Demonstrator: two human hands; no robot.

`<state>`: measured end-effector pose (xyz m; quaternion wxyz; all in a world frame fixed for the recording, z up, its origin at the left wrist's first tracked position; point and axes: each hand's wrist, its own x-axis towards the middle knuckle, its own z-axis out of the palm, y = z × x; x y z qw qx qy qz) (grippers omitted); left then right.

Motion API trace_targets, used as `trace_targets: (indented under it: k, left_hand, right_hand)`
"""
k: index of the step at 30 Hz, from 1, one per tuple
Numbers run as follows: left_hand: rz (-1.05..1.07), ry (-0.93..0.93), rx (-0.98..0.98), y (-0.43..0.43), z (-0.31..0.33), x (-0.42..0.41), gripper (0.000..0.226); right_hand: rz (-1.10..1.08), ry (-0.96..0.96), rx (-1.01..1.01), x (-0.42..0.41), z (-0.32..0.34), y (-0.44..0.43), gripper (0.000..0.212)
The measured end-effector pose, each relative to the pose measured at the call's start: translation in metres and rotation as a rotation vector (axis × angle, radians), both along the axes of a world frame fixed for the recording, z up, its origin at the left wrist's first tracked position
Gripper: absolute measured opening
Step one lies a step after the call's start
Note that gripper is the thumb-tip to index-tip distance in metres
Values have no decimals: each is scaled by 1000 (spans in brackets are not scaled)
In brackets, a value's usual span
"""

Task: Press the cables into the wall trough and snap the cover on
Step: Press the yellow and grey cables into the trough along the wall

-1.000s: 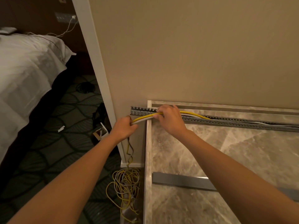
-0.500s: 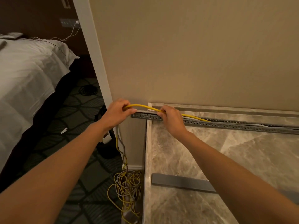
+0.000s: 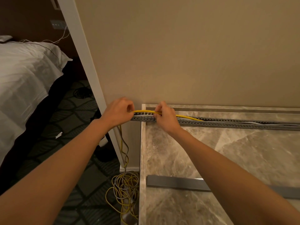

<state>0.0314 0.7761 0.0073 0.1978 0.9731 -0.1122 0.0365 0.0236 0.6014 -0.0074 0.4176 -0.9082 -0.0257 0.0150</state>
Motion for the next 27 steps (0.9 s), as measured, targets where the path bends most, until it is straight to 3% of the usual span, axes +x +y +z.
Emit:
trace_targets:
  k: [5, 13, 19, 27]
  left_hand:
    - [-92, -50, 187, -31, 1, -5, 19]
    - [-162, -105, 340, -82, -10, -14, 18]
    - [-98, -25, 489, -99, -6, -15, 19]
    - [-30, 2, 451, -109, -6, -25, 23]
  right_hand:
    - [25, 55, 116, -1, 3, -18, 29]
    - [8, -184, -288, -19, -11, -69, 33]
    - [-22, -148, -373, -20, -7, -84, 32]
    - [40, 1, -440, -14, 3, -85, 28]
